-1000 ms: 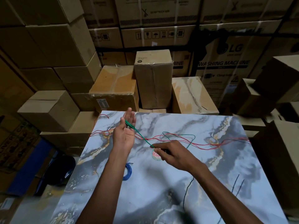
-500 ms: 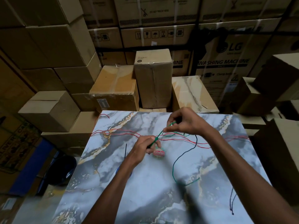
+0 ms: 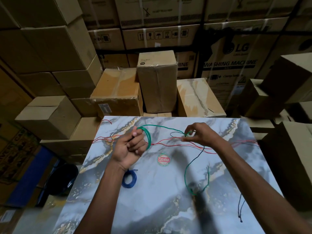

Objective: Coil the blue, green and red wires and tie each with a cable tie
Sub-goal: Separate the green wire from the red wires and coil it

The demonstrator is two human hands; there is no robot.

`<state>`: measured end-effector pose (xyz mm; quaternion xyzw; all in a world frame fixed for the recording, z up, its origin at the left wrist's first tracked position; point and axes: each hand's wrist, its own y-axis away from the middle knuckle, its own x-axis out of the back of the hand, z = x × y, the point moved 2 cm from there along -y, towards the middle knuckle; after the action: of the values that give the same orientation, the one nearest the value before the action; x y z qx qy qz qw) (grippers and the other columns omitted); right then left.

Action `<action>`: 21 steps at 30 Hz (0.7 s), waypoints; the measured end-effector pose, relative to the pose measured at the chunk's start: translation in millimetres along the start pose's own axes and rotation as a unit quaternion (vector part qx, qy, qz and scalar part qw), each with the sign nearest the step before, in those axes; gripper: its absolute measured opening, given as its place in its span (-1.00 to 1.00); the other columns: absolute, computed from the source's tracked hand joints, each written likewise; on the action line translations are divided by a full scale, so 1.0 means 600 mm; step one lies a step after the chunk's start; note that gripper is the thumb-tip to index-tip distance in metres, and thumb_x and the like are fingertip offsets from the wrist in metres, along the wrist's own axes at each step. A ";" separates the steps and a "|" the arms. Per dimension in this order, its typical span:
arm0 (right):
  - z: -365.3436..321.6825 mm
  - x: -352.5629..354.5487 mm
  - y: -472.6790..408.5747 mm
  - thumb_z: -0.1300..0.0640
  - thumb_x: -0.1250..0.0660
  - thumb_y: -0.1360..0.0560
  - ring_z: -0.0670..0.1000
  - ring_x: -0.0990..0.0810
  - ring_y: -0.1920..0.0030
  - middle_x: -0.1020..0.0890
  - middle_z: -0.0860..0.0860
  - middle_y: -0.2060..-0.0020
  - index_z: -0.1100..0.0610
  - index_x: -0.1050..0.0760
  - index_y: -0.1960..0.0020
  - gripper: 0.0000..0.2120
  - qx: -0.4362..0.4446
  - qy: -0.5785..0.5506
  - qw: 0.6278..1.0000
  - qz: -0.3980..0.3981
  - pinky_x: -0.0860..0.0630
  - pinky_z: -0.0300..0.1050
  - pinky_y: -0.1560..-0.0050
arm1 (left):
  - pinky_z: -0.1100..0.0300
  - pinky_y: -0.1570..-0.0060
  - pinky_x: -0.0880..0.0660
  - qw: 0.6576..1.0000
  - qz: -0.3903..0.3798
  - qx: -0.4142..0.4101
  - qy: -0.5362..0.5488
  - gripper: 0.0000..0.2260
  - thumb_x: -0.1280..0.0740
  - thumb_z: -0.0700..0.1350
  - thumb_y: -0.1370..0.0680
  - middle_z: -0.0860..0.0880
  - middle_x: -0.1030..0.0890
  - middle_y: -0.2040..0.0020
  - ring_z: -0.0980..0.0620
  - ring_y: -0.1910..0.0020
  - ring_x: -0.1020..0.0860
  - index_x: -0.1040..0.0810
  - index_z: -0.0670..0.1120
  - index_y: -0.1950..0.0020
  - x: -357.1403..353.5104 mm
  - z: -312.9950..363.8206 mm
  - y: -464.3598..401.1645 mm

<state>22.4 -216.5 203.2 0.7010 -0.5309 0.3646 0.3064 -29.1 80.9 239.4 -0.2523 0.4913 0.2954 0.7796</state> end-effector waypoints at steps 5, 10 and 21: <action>0.026 -0.031 0.031 -0.12 -0.61 -0.38 -0.03 -0.16 0.45 -0.24 0.04 0.49 0.11 -0.54 0.38 -0.61 -0.058 -0.404 0.912 -0.037 -0.13 -0.20 0.44 | 0.25 0.49 -0.12 0.982 0.158 -0.100 -0.023 -0.65 -0.04 -0.05 -0.72 0.09 -0.16 0.48 0.12 0.54 -0.08 -0.43 -0.07 0.22 0.038 0.036 0.018; 0.045 -0.006 0.012 -0.03 -0.42 -0.55 -0.11 -0.11 0.44 -0.15 -0.07 0.42 0.23 -0.62 0.10 -0.70 -0.170 -0.601 0.779 0.044 -0.01 -0.23 0.44 | 0.25 0.57 -0.05 0.924 0.336 -0.105 -0.146 -0.61 -0.20 -0.03 -0.65 0.07 -0.16 0.59 0.10 0.56 0.02 -0.35 -0.05 0.39 0.084 0.039 0.044; 0.131 -0.012 -0.016 0.06 -0.13 -0.73 -0.13 -0.13 0.70 -0.33 -0.11 0.63 0.13 -0.47 0.07 -0.73 -0.318 -0.750 0.554 0.173 -0.06 -0.34 0.67 | 0.25 0.62 -0.02 0.874 0.445 -0.194 -0.008 -0.68 -0.37 -0.18 -0.34 0.07 -0.15 0.64 0.07 0.61 0.04 -0.29 0.00 0.52 0.196 0.036 0.128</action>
<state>44.9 -274.6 154.0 0.4720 -0.7610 -0.4398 -0.0684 -29.8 174.2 132.0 -0.1513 0.4783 0.7023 0.5051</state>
